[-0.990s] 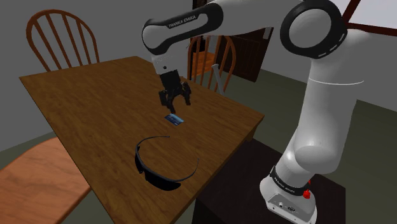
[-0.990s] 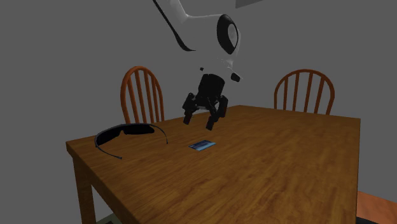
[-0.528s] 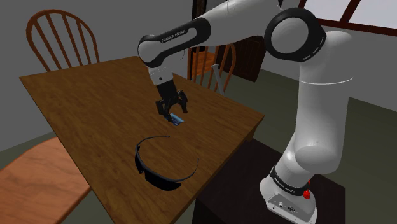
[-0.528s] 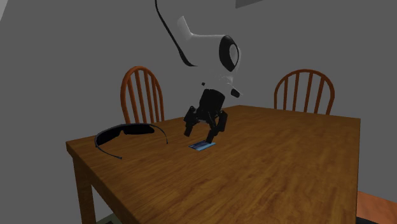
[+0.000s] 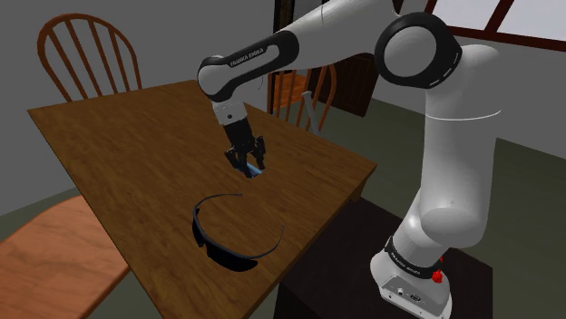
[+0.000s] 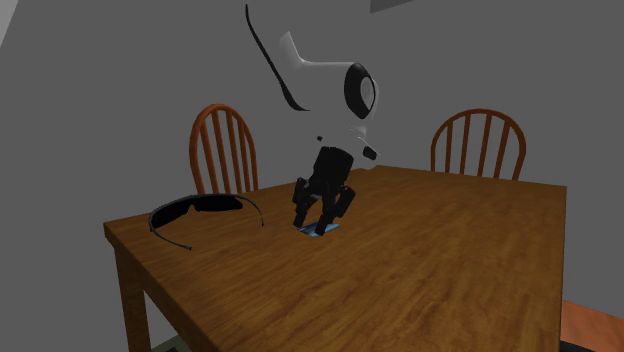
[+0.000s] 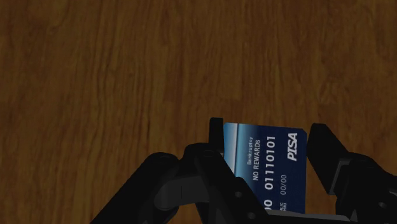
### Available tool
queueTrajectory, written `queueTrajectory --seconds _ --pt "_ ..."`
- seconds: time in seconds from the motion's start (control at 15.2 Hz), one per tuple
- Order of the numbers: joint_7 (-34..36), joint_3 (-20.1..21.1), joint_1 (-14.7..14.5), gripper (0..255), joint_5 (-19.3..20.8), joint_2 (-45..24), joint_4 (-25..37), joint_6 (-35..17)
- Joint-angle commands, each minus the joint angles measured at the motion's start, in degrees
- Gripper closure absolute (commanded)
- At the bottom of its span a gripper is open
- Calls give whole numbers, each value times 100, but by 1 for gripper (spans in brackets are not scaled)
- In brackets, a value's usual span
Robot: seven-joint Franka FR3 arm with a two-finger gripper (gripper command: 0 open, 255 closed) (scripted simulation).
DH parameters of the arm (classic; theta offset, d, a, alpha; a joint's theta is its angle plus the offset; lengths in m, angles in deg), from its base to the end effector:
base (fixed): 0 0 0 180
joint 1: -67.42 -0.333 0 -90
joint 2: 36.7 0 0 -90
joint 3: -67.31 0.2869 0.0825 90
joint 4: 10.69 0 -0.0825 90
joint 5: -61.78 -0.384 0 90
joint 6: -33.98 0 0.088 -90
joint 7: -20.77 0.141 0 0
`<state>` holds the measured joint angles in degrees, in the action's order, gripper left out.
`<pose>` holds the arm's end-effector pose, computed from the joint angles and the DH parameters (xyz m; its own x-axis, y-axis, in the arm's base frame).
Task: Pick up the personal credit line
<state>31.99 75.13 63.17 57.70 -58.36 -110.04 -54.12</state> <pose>0.5381 0.1230 0.2785 0.8345 0.0025 -0.5511 0.0003 -1.0000 -0.0040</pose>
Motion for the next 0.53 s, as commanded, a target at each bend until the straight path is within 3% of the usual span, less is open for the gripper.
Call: queueTrajectory --seconds 0.0,0.46 --pt "0 0 0 255 0 0 0 -1" --pt "21 8 -1 255 -15 86 108 192"
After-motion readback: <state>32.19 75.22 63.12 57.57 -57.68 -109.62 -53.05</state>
